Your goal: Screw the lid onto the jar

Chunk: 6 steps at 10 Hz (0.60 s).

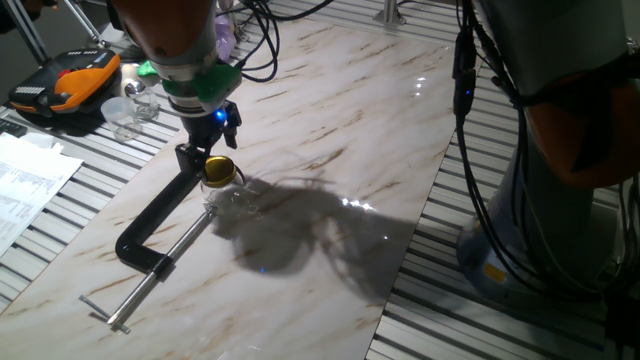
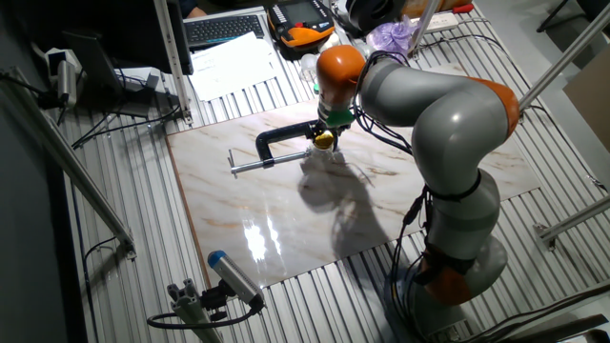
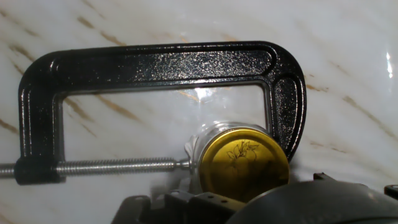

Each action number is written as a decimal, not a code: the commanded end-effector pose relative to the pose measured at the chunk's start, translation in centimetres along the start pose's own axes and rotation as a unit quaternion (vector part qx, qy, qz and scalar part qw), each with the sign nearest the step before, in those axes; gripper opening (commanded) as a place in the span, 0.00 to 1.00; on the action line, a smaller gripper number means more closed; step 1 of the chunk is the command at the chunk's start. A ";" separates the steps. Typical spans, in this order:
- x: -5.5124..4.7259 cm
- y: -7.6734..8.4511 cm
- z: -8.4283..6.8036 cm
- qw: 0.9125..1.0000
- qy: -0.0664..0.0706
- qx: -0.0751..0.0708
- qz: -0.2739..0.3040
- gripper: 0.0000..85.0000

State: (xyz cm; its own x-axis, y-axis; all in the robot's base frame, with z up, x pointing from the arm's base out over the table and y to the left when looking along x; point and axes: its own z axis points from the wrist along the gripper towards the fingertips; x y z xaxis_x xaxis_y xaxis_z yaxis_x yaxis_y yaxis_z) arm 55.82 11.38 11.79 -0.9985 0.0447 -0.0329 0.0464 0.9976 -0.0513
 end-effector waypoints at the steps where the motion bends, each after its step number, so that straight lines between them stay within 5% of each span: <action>1: 0.0 0.0 0.0 1.000 0.011 0.000 0.000 1.00; 3: 0.1 0.0 0.0 1.000 0.011 -0.005 -0.001 1.00; 4: 0.1 0.0 0.0 1.000 0.004 -0.013 0.001 0.80; 6: 0.1 0.0 0.1 1.000 0.004 -0.016 0.002 0.80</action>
State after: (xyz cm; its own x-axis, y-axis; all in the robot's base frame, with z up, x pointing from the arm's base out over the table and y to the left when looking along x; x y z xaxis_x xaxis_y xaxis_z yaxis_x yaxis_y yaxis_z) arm 55.73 11.40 11.72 -0.9986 0.0470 -0.0234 0.0475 0.9987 -0.0210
